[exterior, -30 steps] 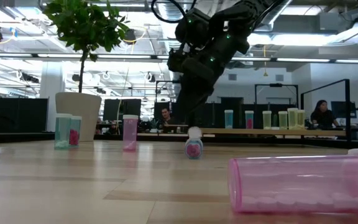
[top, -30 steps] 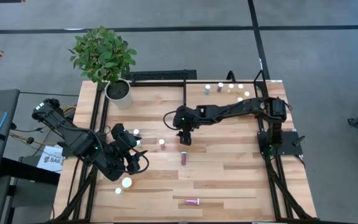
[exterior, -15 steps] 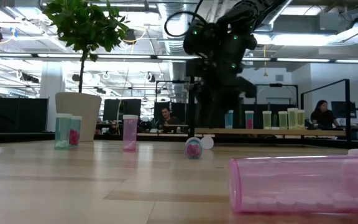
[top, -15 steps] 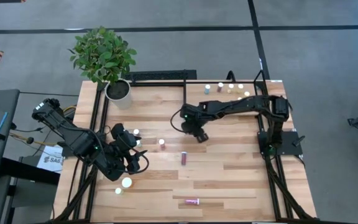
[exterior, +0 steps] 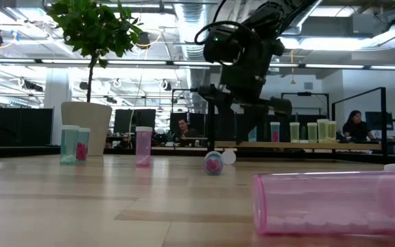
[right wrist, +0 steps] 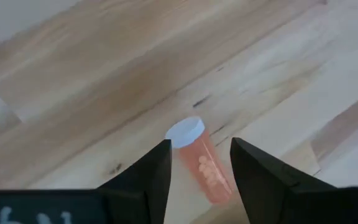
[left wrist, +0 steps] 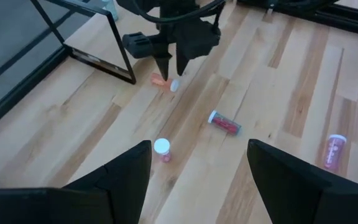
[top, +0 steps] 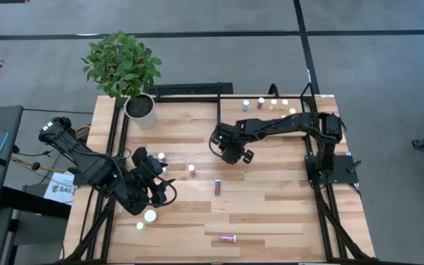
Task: Pick and place medicine bottles onto shelf by color
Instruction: Put the top orange pill bottle on the shelf
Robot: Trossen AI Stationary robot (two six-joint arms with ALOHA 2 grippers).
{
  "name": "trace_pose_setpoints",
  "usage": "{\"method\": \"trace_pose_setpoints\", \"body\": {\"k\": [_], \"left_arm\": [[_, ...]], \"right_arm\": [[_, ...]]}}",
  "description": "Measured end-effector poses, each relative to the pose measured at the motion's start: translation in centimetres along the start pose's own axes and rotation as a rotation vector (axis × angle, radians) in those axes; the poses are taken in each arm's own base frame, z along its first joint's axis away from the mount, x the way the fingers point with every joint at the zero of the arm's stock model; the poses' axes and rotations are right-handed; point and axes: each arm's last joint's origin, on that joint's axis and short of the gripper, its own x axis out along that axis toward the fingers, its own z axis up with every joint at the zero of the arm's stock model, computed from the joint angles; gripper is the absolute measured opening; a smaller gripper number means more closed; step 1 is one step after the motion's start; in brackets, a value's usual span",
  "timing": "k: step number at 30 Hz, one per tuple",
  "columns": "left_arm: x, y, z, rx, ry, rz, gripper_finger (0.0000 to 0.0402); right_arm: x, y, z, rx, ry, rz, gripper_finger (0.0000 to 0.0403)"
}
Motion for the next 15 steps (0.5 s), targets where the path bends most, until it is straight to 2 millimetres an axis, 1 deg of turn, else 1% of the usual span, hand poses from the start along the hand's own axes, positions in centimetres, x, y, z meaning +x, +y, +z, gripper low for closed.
{"method": "trace_pose_setpoints", "body": {"k": [3,5,6,8,10,12,15], "left_arm": [[0.0,0.0,0.0,-0.009,0.002,-0.001,0.0254],[0.0,0.0,0.0,-0.008,0.002,-0.001,0.0254],[0.0,0.0,0.0,-0.004,0.002,-0.001,0.0254],[0.0,0.0,0.0,-0.001,0.002,-0.001,0.0254],[0.0,0.0,0.0,-0.001,0.002,-0.001,0.0254],[0.0,0.0,0.0,-0.010,0.000,-0.003,0.0254],[0.0,-0.1,0.1,-0.020,-0.002,-0.011,0.0254]], "right_arm": [[0.1,0.1,-0.4,-0.057,0.004,0.004,0.0173],[0.1,-0.2,-0.7,-0.054,0.002,-0.009,0.0166],[0.2,-0.3,-0.8,-0.051,0.003,-0.011,0.0163],[1.3,-0.5,-1.1,-0.048,0.003,-0.019,0.0157],[1.6,-0.5,-1.1,-0.049,0.010,-0.013,0.0151],[2.4,-0.6,-1.2,-0.071,0.014,-0.016,0.0147],[2.7,-0.4,-1.3,-0.083,0.023,0.001,0.0141]]}}
